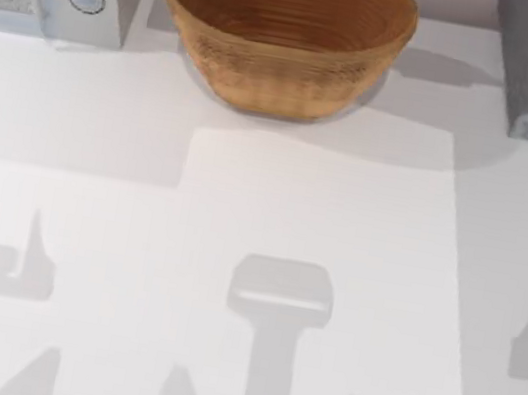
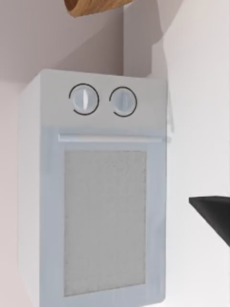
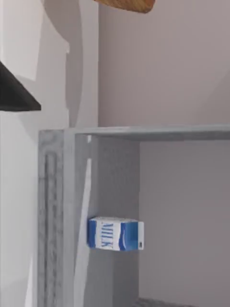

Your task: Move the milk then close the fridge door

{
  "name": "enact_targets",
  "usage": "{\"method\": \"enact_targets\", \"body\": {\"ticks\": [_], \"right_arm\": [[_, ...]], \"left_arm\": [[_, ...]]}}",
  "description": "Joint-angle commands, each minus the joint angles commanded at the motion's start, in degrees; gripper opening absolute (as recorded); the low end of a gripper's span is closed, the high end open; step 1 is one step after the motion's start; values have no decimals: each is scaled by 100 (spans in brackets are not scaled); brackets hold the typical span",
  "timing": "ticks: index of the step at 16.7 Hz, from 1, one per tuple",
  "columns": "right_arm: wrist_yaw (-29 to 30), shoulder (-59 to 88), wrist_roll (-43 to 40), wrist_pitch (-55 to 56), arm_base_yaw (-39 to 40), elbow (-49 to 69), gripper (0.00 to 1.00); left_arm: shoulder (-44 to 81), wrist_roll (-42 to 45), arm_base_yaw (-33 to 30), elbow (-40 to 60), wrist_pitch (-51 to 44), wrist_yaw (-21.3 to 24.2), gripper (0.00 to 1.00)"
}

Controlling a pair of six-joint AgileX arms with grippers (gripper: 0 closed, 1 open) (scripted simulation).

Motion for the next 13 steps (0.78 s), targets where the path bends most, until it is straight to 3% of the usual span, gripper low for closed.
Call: {"method": "enact_targets", "body": {"ticks": [8,13], "right_arm": [[6,-177,4,-161,4,-48,100],[3,-1110,-14,-1376,19,751,100]], "left_arm": [[0,0,0,0,0,0,100],[0,0,0,0,0,0,100]]}}
